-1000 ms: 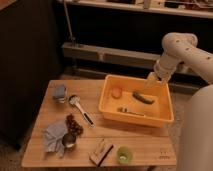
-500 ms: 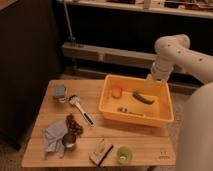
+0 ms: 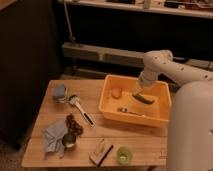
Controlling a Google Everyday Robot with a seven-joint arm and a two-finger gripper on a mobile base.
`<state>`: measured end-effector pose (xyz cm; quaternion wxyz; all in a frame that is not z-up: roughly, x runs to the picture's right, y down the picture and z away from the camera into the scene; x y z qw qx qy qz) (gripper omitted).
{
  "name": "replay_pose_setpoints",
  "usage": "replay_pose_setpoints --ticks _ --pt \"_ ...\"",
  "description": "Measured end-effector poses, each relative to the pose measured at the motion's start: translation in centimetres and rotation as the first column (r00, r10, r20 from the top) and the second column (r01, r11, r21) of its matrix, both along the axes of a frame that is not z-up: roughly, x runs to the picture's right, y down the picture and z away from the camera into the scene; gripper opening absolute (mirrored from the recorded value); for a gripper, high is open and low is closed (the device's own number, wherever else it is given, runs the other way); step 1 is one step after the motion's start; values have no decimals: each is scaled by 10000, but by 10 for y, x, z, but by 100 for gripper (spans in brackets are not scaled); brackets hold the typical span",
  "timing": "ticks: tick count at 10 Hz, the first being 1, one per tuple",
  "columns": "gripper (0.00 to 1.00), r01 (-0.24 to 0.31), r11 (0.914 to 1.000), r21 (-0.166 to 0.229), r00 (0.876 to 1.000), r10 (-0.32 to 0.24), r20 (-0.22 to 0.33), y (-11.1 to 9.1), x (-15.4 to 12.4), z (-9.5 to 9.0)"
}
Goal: Place pepper in metal cup
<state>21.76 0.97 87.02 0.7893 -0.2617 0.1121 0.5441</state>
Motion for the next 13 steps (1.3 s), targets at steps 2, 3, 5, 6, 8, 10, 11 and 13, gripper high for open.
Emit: replay_pose_setpoints --ticks 2,3,5,6,8,10,11,13 --pt "65 -285 9996 -57 9952 289 935 5 -8 16" --pt "65 -330 9992 -207 9913 354 1265 6 -7 17" --pt "65 -31 9996 -287 9858 79 1679 4 -19 20" --pt "65 36 9993 -382 9860 28 1667 5 -19 21" --pt "65 290 9976 -630 9940 -221 1074 14 -7 27" --pt "65 454 9966 -684 9970 -409 661 14 3 31" --pt "65 554 9945 -888 9975 -511 498 19 8 33" --pt "65 664 9910 -1164 9976 -640 247 25 12 43"
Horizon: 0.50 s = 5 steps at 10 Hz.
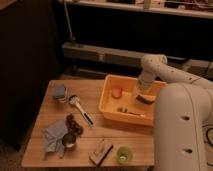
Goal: Place pepper in metal cup
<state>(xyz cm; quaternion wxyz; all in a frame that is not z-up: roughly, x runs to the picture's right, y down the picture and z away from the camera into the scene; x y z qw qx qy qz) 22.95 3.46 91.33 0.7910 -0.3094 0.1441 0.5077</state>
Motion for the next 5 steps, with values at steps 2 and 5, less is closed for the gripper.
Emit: replay_pose_setpoints --ticks 2,5 --pt "65 73 9999 -144 9993 -78 -378 7 13 7" --pt "65 -30 9998 -171 9991 23 -434 15 26 13"
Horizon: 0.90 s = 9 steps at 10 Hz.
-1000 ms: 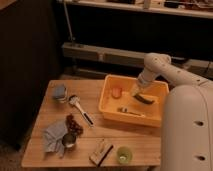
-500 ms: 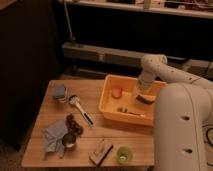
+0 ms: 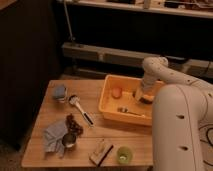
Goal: Place pepper in metal cup
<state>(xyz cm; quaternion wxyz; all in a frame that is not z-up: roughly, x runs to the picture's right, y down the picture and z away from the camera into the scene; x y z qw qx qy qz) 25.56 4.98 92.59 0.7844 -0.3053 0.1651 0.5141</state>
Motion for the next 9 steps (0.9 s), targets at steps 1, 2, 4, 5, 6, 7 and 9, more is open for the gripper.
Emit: replay_pose_setpoints --ticks 1,2,4,5,6,7,9 --pt "65 -9 10000 38 10000 9 26 1 1 2" --pt "65 -11 10000 97 10000 10 76 2 0 5" --pt "65 -71 9998 206 9999 67 151 7 5 8" --pt "65 -93 9996 250 9998 88 188 8 6 10" --pt "65 -95 9996 255 9997 89 232 9 6 11" --pt "65 -75 9996 271 9996 67 286 10 4 12" --pt "65 -37 9995 299 9994 27 337 11 4 13"
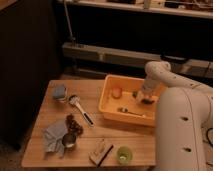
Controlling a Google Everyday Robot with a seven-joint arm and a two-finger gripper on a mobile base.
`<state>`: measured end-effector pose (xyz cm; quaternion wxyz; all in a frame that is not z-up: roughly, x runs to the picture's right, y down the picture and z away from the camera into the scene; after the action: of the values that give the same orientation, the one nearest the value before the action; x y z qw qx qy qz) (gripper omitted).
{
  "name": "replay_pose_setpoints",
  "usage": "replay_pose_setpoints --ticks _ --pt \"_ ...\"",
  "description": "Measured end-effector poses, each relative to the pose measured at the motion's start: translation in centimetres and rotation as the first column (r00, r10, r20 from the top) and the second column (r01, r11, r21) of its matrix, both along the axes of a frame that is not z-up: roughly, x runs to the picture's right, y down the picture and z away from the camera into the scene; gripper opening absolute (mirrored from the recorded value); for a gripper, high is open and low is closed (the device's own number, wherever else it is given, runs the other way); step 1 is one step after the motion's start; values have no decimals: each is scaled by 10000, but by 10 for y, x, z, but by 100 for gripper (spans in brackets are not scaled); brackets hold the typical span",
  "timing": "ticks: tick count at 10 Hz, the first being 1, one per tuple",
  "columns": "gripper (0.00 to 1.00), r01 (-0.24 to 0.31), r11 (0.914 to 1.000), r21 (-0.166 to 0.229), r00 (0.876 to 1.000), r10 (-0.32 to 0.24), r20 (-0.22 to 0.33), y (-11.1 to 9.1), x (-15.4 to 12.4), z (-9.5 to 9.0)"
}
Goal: Place pepper in metal cup
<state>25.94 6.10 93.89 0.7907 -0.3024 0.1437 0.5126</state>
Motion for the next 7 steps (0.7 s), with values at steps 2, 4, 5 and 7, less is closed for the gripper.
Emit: replay_pose_setpoints --ticks 2,4,5,7 --pt "65 15 10000 16 9999 -15 131 1 -1 3" --pt "65 55 10000 -40 9997 -54 228 3 -1 4" --pt "65 91 9999 -51 9996 -90 278 5 -1 6" --pt "65 154 9999 -19 9991 -153 385 6 1 9"
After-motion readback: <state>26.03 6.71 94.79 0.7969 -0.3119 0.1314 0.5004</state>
